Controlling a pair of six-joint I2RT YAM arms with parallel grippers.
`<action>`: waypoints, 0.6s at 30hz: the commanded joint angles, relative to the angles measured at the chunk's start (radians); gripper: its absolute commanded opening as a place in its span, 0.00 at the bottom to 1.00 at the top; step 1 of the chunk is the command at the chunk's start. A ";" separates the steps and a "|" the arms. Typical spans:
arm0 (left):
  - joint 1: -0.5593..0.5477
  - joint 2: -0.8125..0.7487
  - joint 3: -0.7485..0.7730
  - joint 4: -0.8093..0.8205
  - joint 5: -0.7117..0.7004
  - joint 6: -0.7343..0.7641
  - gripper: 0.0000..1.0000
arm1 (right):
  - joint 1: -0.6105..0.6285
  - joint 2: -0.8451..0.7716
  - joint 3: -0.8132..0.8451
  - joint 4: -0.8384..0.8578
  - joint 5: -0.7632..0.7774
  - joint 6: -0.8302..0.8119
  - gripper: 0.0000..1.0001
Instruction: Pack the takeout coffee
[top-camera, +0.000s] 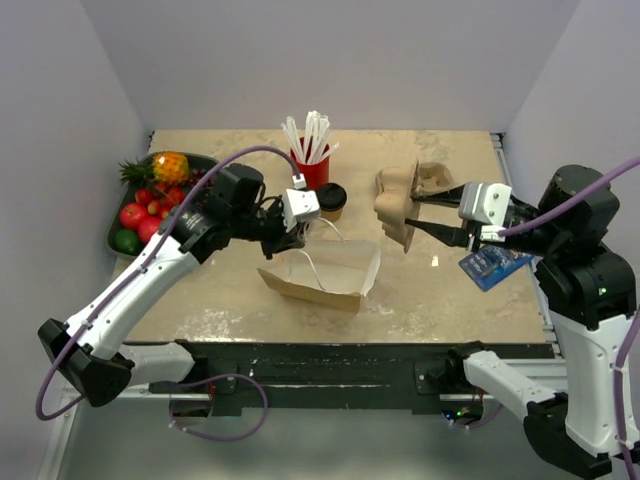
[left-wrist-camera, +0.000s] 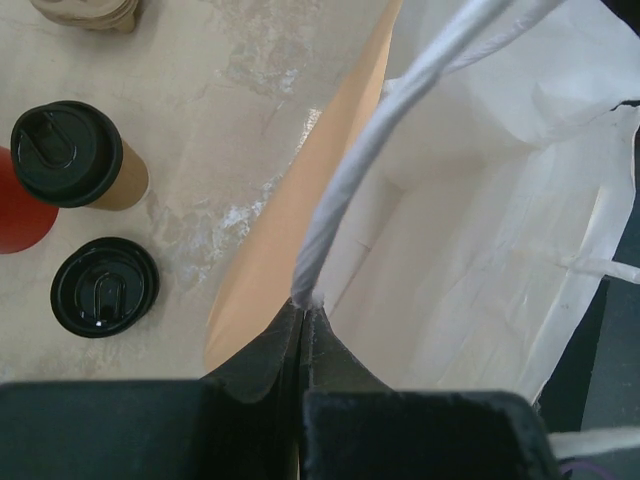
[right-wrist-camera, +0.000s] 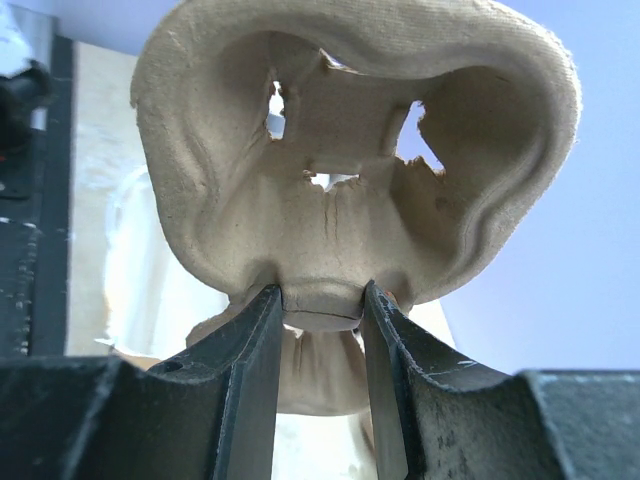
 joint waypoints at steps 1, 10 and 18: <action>0.031 0.041 0.080 0.020 0.127 -0.035 0.00 | 0.046 -0.004 -0.085 0.137 -0.147 0.031 0.00; 0.042 0.060 0.175 -0.052 0.177 -0.017 0.00 | 0.354 0.083 -0.091 0.231 0.049 -0.009 0.00; 0.042 0.064 0.151 -0.013 0.197 -0.048 0.00 | 0.608 0.112 -0.103 0.180 0.210 -0.150 0.00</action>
